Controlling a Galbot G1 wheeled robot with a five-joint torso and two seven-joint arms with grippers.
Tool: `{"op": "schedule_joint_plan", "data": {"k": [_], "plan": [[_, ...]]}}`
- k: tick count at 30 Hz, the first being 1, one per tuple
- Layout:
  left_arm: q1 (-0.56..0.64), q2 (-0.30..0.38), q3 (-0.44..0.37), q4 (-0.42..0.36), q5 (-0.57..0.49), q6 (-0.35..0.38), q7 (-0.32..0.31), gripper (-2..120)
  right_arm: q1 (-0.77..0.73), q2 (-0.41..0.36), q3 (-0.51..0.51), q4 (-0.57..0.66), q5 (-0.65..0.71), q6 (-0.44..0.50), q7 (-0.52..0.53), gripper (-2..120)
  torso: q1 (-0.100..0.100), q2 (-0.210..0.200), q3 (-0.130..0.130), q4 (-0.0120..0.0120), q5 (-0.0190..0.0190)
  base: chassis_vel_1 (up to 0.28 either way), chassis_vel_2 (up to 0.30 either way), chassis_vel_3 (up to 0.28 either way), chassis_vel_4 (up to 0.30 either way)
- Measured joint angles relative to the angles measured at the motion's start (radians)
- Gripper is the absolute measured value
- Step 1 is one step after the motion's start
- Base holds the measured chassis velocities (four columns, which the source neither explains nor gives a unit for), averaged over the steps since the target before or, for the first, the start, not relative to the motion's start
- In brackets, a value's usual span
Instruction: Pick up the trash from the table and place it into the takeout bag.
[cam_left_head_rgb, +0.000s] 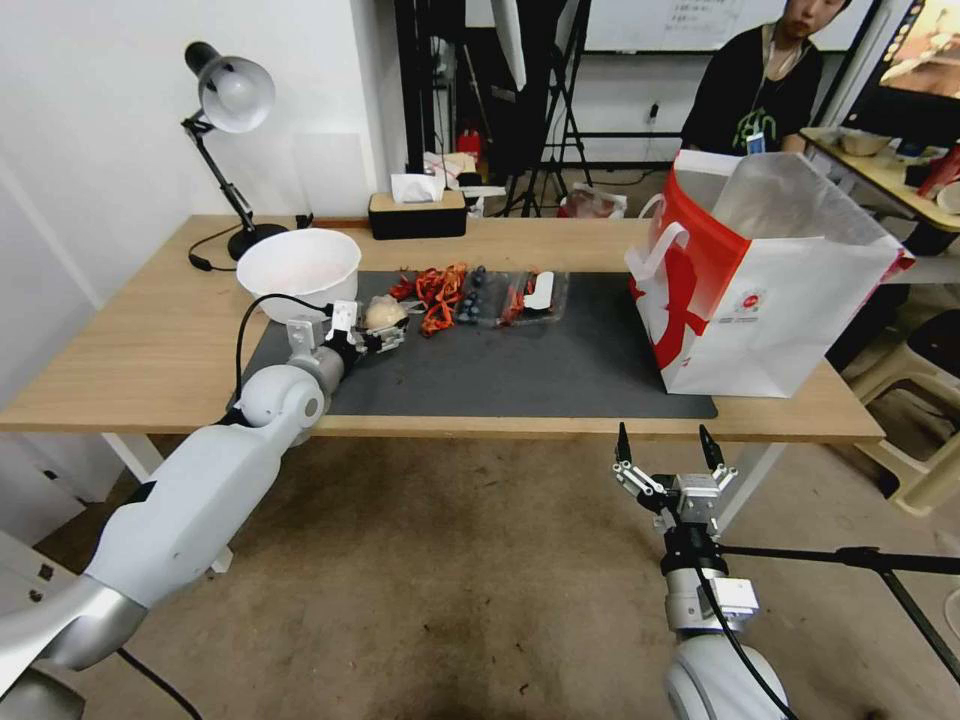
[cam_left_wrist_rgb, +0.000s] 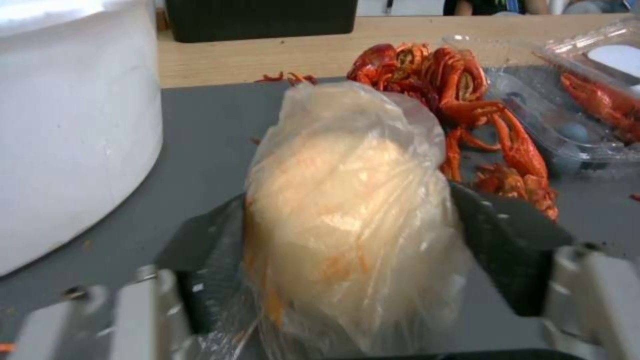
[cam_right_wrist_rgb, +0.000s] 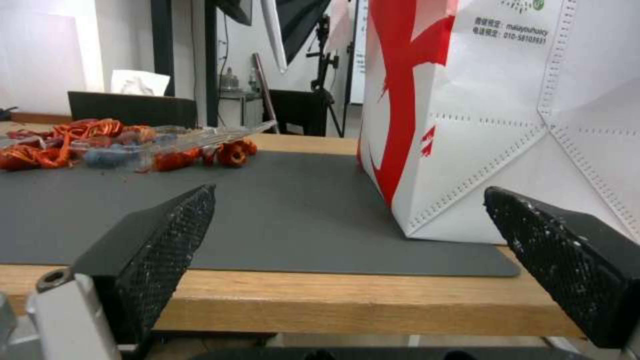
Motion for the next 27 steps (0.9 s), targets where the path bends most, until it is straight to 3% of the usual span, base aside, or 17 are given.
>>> {"op": "schedule_joint_plan", "data": {"k": [2,6,7,10,11,16,19,22,23,26,27], "plan": [[0.0,0.005,0.002,-0.003,0.0,0.0,0.004,60,-0.002,0.0,0.0,0.0,-0.002,0.0,0.001,100,0.0,0.0,0.0,0.0,0.0,0.0,0.0,0.0,0.0],[0.004,0.01,0.003,-0.006,0.006,-0.002,0.012,50,-0.005,0.001,0.0,0.0,-0.003,0.0,0.002,100,0.0,0.0,0.0,0.0,0.0,0.0,0.0,0.0,0.0],[0.007,0.014,0.005,-0.008,0.014,-0.007,0.02,41,-0.005,0.001,0.0,0.0,-0.003,0.001,0.002,100,0.0,0.0,0.0,0.0,0.0,0.0,0.0,0.0,0.0],[0.009,0.017,0.007,-0.009,0.024,-0.017,0.029,35,-0.005,0.001,0.0,0.0,-0.004,0.002,0.003,100,0.0,0.0,0.0,0.0001,-0.0001,0.0,0.0,0.0,0.0],[0.01,0.019,0.008,-0.009,0.034,-0.025,0.039,27,-0.005,0.001,0.0,0.0,-0.004,0.002,0.003,100,0.0,0.0,0.0,0.0,-0.0001,0.0,0.0,0.0,0.0],[0.01,0.026,0.009,-0.009,0.059,-0.055,0.064,15,-0.005,0.001,0.0,0.0,-0.005,0.002,0.004,100,0.0,0.0,0.0,0.0,-0.0001,0.0,0.0,0.0,0.0],[-0.001,0.043,0.01,-0.022,0.08,-0.118,0.111,5,-0.005,0.003,-0.002,0.0,-0.006,0.003,0.005,100,0.0,0.0,0.0,0.0001,-0.0001,0.0,0.0,0.0,0.0],[-0.016,0.049,0.013,-0.026,0.08,-0.154,0.142,5,-0.004,0.004,-0.002,0.0,-0.007,0.003,0.005,100,0.0,0.0,0.0,0.0001,-0.0001,0.0,0.0,0.0,0.0],[-0.038,0.052,0.022,-0.024,0.062,-0.197,0.19,5,-0.004,0.006,-0.003,-0.001,-0.008,0.004,0.005,100,0.0,0.0,0.0,0.0001,-0.0001,0.0,0.0,0.0,0.0],[-0.067,0.053,0.038,-0.014,0.04,-0.241,0.236,5,-0.003,0.007,-0.004,-0.002,-0.008,0.004,0.005,100,0.0,0.0,0.0,0.0001,0.0,0.0,0.0,0.0,0.0],[-0.103,0.046,0.06,0.006,0.012,-0.287,0.303,5,-0.002,0.009,-0.004,-0.004,-0.009,0.005,0.005,100,0.0,0.0,0.0,0.0002,0.0,0.0,0.0,0.0,0.0]]}}
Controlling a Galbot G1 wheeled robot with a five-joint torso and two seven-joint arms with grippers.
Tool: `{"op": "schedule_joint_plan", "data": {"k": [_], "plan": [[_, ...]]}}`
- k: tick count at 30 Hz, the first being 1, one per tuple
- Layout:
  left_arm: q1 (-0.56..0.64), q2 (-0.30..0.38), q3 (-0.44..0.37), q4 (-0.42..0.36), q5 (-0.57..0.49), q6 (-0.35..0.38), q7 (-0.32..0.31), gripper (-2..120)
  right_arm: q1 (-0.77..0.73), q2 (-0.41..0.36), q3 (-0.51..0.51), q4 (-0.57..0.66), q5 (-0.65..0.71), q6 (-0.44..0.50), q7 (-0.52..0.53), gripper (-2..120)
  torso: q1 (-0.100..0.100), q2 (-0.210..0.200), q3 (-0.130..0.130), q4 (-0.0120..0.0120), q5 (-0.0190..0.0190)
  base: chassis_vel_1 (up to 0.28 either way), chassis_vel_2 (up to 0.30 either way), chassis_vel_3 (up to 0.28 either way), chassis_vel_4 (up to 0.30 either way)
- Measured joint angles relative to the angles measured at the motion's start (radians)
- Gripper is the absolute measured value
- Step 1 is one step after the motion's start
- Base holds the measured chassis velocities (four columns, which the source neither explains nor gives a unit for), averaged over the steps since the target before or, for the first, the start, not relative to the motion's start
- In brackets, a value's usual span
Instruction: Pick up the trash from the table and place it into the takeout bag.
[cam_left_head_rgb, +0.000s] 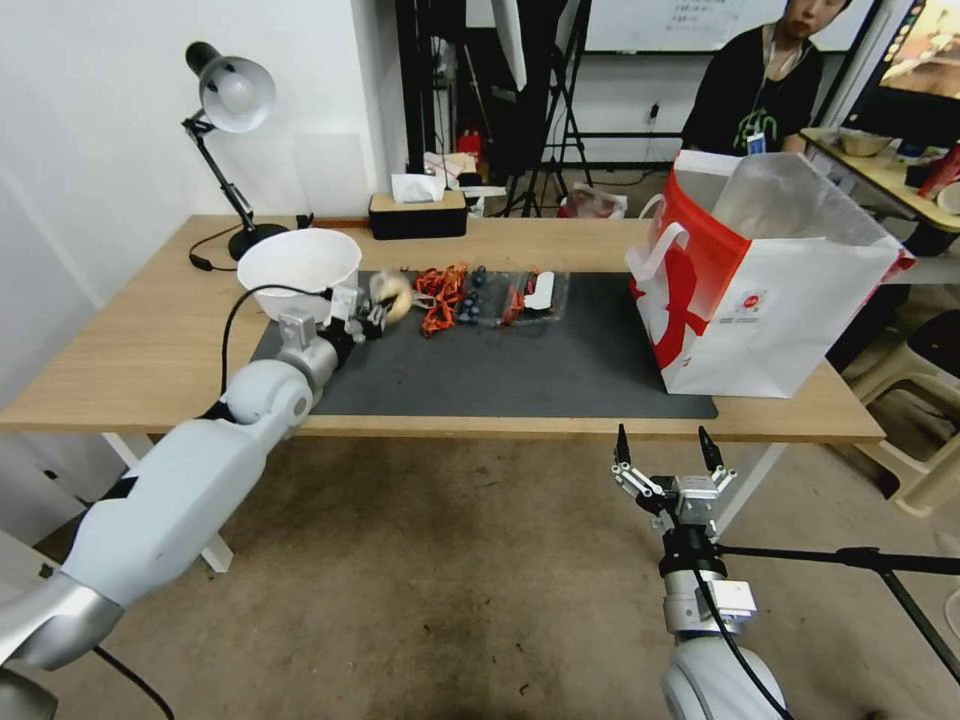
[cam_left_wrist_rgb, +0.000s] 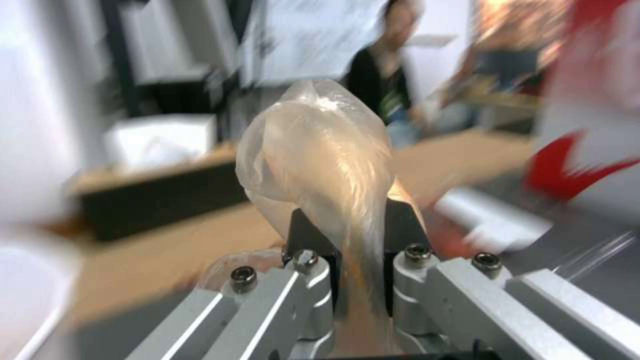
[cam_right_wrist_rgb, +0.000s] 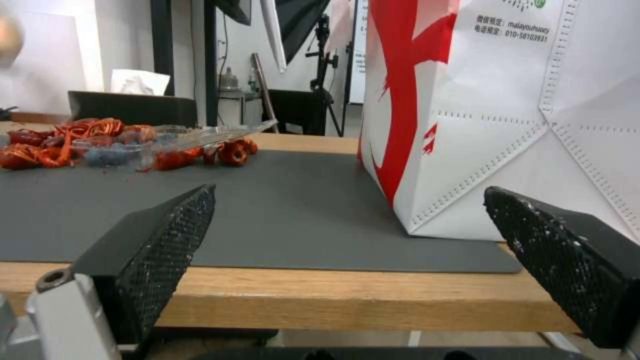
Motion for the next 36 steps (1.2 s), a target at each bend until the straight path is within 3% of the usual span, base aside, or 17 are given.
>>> {"op": "schedule_joint_plan", "data": {"k": [5,7,8,10,13,15,17,29,36], "plan": [[-0.13,-0.051,0.082,0.055,-0.09,-0.082,0.128,5,0.001,0.001,0.001,-0.002,0.0,0.002,0.0,100,0.0,0.0,0.0,-0.0003,0.0001,0.0,0.0,0.0,0.0],[-0.149,-0.06,0.094,0.062,-0.098,-0.087,0.136,5,0.001,0.001,0.002,-0.002,0.0,0.002,0.0,100,0.0,0.0,0.0,-0.0002,0.0,0.0,0.0,0.0,0.0],[-0.218,-0.096,0.145,0.084,-0.123,-0.097,0.154,5,0.001,0.001,0.004,-0.002,0.0,0.002,0.0,100,0.0,0.0,0.0,-0.0003,0.0004,0.0,0.0,0.0,0.0],[-0.251,-0.116,0.172,0.095,-0.133,-0.099,0.156,4,0.001,0.001,0.006,-0.002,0.001,0.002,0.001,100,0.0,0.0,0.0,-0.0003,0.0004,0.0,0.0,0.0,0.0],[-0.374,-0.187,0.291,0.144,-0.155,-0.101,0.161,4,0.004,0.002,0.009,-0.002,0.002,0.002,0.001,100,0.0,0.0,0.0,-0.0006,0.0006,0.0,0.0,0.0,0.0],[-0.394,-0.2,0.309,0.153,-0.159,-0.101,0.161,4,0.005,0.002,0.009,-0.002,0.002,0.002,0.001,100,0.0,0.0,0.0,-0.0006,0.0003,0.0,0.0,0.0,0.0],[-0.479,-0.256,0.379,0.189,-0.176,-0.1,0.161,4,0.009,0.004,0.009,-0.002,0.003,0.002,0.002,100,0.0,0.0,0.0,-0.0003,0.0005,0.0,0.0,0.0,0.0],[-0.695,-0.413,0.526,0.301,-0.215,-0.063,0.177,4,0.016,0.008,0.01,-0.002,0.006,0.0,0.003,100,0.0,0.0,0.0,-0.0001,0.0001,0.0,0.0,0.0,0.0],[-0.747,-0.486,0.583,0.376,-0.213,-0.044,0.209,4,0.006,0.009,0.014,0.0,0.008,0.003,0.003,100,0.0,0.0,0.0,-0.0001,0.0,0.0,0.0,0.0,0.0]]}}
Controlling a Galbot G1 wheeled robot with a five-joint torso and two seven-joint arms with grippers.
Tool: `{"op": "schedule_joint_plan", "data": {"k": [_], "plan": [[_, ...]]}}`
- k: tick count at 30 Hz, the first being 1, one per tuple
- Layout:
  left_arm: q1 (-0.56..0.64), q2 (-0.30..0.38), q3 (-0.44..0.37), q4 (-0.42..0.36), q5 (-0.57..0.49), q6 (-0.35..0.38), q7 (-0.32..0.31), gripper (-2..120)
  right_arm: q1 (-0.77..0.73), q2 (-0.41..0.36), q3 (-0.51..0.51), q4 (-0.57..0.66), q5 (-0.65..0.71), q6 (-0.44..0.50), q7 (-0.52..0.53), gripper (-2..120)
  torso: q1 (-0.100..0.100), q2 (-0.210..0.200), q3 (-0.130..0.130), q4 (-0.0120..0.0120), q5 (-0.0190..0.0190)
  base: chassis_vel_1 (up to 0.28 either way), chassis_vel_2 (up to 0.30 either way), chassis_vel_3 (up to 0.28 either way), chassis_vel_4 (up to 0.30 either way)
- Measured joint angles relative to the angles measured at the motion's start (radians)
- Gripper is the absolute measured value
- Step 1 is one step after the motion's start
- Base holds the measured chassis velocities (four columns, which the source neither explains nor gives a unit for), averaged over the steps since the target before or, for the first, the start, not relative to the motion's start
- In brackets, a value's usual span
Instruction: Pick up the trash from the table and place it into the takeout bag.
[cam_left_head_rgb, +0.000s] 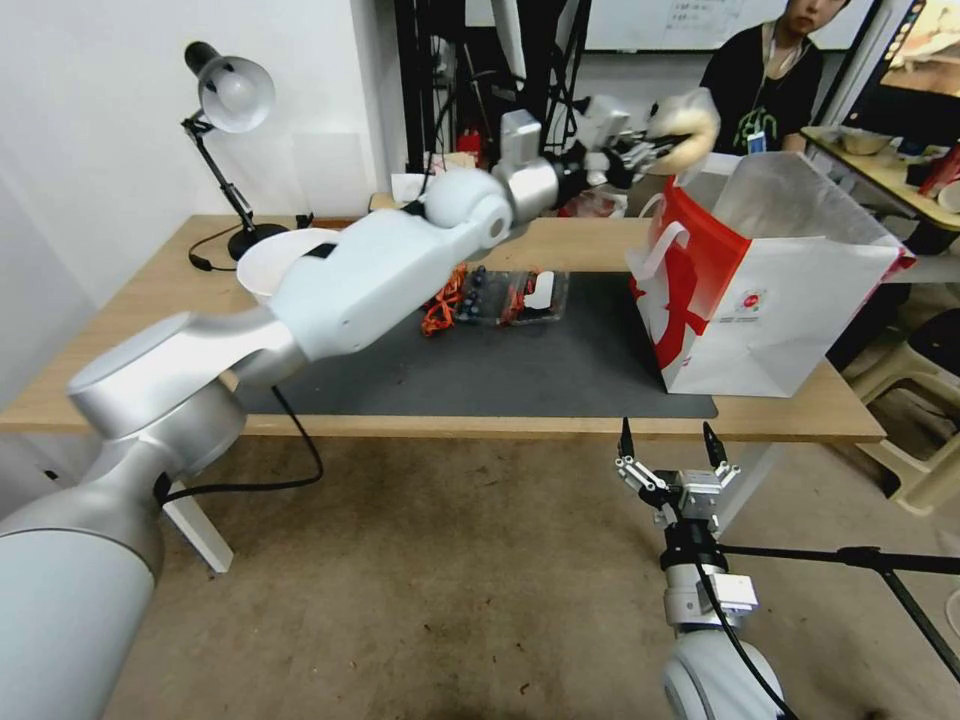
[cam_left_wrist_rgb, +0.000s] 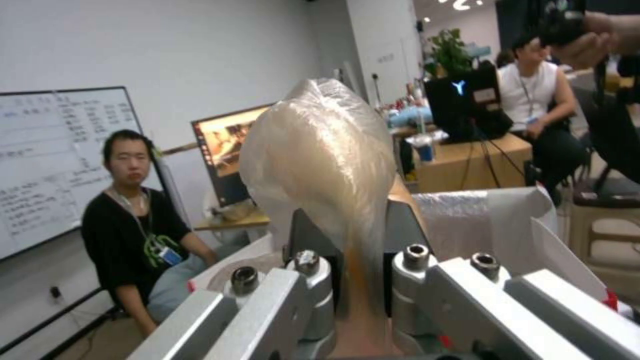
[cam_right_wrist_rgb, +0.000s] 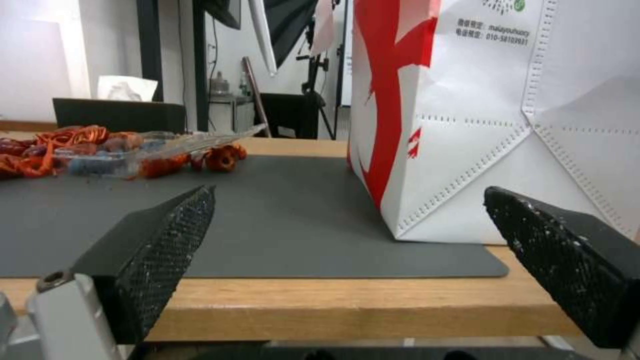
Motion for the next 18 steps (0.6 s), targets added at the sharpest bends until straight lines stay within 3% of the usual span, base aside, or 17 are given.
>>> {"op": "schedule_joint_plan", "data": {"k": [13,18], "plan": [[-0.1,-0.191,0.115,0.168,0.044,0.046,0.084,4,0.007,0.004,0.0,0.0,0.004,0.004,0.0,100,0.0,0.0,0.0,-0.0002,0.0002,0.0,0.0,0.0,0.0],[-0.118,-0.215,0.126,0.218,0.082,0.06,0.128,4,0.006,0.002,0.003,0.001,0.008,0.007,0.0,100,0.0,0.0,0.0,-0.0004,0.0002,0.0,0.0,0.0,0.0]]}}
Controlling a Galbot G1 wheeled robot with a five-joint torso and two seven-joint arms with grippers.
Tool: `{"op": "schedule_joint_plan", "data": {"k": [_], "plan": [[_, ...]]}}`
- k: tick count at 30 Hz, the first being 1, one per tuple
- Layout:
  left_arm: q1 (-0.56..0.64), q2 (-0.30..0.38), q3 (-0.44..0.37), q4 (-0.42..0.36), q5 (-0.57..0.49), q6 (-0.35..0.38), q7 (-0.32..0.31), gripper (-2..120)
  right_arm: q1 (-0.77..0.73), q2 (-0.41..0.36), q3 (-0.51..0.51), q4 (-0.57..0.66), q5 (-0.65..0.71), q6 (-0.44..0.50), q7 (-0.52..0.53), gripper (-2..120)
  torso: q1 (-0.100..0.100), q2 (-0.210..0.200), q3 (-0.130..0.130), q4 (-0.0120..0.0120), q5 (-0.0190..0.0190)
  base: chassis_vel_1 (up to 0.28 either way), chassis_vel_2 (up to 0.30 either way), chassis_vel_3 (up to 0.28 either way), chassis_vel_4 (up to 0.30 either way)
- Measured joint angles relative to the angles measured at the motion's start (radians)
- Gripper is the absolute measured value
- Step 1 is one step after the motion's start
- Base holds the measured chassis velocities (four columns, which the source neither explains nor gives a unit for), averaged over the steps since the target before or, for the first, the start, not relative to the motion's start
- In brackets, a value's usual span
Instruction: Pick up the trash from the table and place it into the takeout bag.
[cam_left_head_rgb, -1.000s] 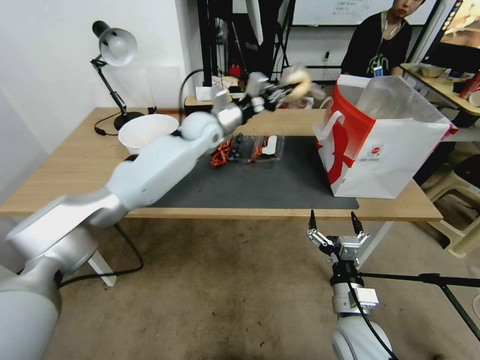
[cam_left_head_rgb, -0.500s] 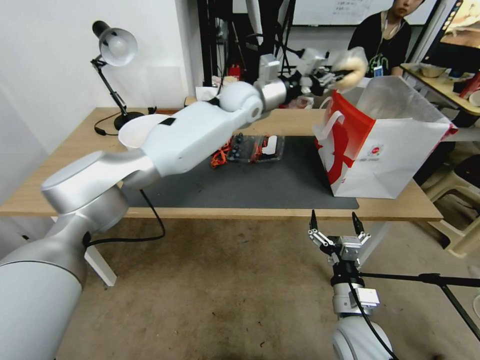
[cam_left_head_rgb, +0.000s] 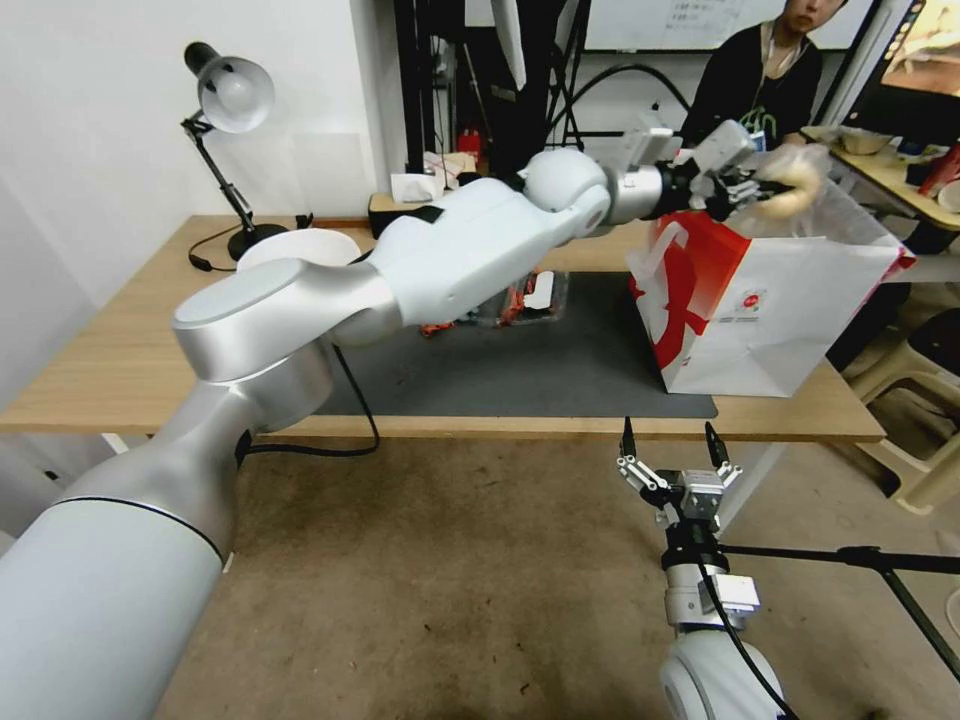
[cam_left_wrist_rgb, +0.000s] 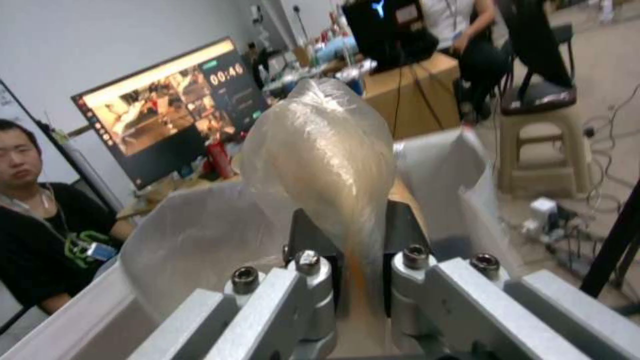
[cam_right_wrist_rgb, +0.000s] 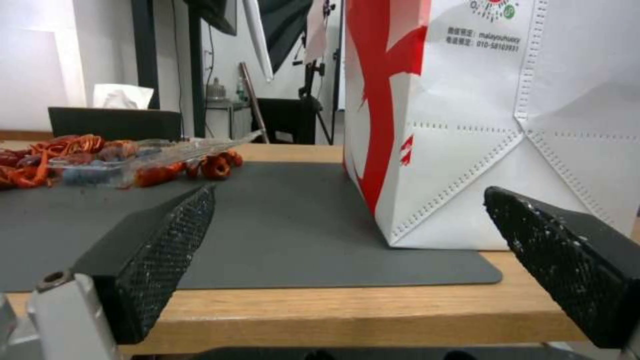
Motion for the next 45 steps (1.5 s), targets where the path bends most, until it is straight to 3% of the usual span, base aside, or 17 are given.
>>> {"op": "schedule_joint_plan", "data": {"k": [5,21,23,26,32,34,40,41,44,45], "plan": [[-0.006,0.001,0.001,0.048,0.042,0.006,0.023,4,-0.003,0.0,0.003,0.0,0.002,0.006,0.0,100,0.0,0.0,0.0,0.0008,-0.0004,0.0,0.0,0.0,0.0],[0.005,0.005,-0.002,0.024,0.041,0.002,0.008,61,-0.007,0.002,0.006,0.003,0.005,0.01,0.0,100,0.0,0.0,0.0,0.0003,-0.0003,0.0,0.0,0.0,0.0],[0.009,0.005,-0.013,0.023,0.038,-0.004,-0.002,72,-0.009,0.001,0.006,0.003,0.005,0.01,0.001,100,0.0,0.0,0.0,0.0003,-0.0003,0.0,0.0,0.0,0.0],[0.013,0.005,-0.026,0.02,0.036,-0.009,-0.012,79,-0.009,0.001,0.008,0.004,0.005,0.01,0.001,100,0.0,0.0,0.0,0.0003,-0.0003,0.0,0.0,0.0,0.0],[0.05,0.011,-0.102,-0.027,-0.013,-0.019,-0.1,99,-0.005,0.0,0.009,0.006,0.005,0.008,0.002,100,0.0,0.0,0.0,-0.0002,-0.0002,0.0,0.0,0.0,0.0],[0.055,0.018,-0.11,-0.035,-0.022,-0.02,-0.112,99,-0.005,0.0,0.009,0.006,0.005,0.007,0.002,100,0.0,0.0,0.0,-0.0005,-0.0002,0.0,0.0,0.0,0.0],[0.12,0.127,-0.161,-0.122,-0.097,-0.039,-0.251,100,-0.002,-0.001,0.006,0.009,0.004,0.0,0.002,100,0.0,0.0,0.0,0.0006,-0.0005,0.0,0.0,0.0,0.0],[0.12,0.127,-0.161,-0.122,-0.097,-0.039,-0.251,100,-0.002,-0.001,0.006,0.009,0.004,0.0,0.002,100,0.0,0.0,0.0,0.0006,-0.0005,0.0,0.0,0.0,0.0],[0.182,0.223,-0.209,-0.194,-0.118,-0.043,-0.348,100,-0.008,-0.001,0.009,0.014,0.002,-0.003,0.003,100,0.0,0.0,0.0,0.0009,-0.0006,0.0,0.0,0.0,0.0],[0.182,0.223,-0.209,-0.194,-0.118,-0.043,-0.348,100,-0.008,-0.001,0.009,0.014,0.002,-0.003,0.003,100,0.0,0.0,0.0,0.0009,-0.0006,0.0,0.0,0.0,0.0]]}}
